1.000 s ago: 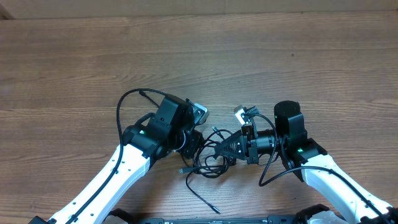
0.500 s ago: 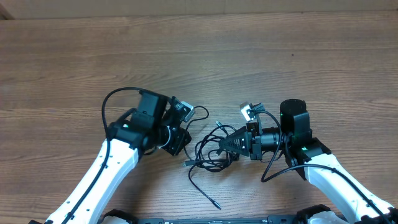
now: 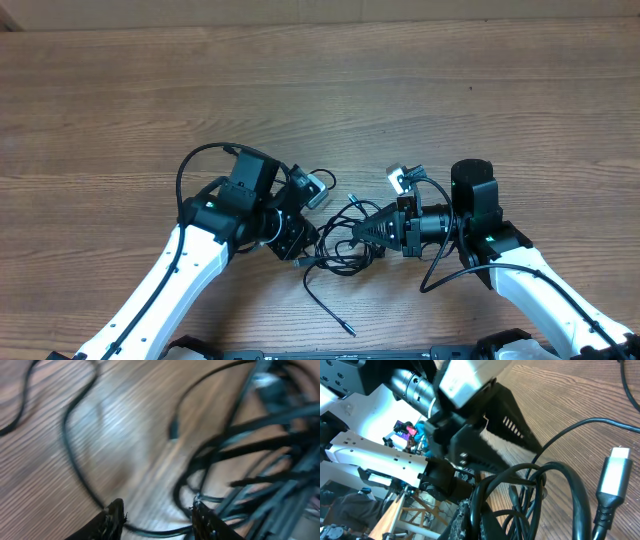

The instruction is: Untangle cables

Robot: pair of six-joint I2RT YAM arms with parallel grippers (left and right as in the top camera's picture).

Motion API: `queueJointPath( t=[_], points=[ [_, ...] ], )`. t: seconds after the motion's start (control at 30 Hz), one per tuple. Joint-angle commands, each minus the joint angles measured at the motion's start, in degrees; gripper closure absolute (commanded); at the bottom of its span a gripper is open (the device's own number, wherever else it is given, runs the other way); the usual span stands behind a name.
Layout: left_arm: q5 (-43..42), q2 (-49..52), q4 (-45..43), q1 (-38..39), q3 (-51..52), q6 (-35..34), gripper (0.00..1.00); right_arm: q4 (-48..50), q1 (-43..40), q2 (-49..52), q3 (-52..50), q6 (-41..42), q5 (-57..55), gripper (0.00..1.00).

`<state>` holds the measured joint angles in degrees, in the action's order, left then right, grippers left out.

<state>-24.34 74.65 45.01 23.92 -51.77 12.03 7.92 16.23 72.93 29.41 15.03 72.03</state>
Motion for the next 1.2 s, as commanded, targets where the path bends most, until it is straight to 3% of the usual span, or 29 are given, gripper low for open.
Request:
queueJointPath(
  t=[0.0, 0.83, 1.17],
  points=[
    [6.93, -0.39, -0.24, 0.13, 0.31, -4.57, 0.55, 0.22, -0.22, -0.15, 0.22, -0.07, 0.98, 0.96],
    [6.34, -0.26, -1.11, 3.91, 0.31, -6.19, 0.55, 0.22, -0.22, -0.15, 0.22, -0.04, 0.96, 0.96],
    [6.32, 4.79, -3.02, 6.51, 0.33, -8.44, 0.58, 0.22, -0.22, -0.15, 0.22, -0.04, 0.96, 0.96]
  ],
)
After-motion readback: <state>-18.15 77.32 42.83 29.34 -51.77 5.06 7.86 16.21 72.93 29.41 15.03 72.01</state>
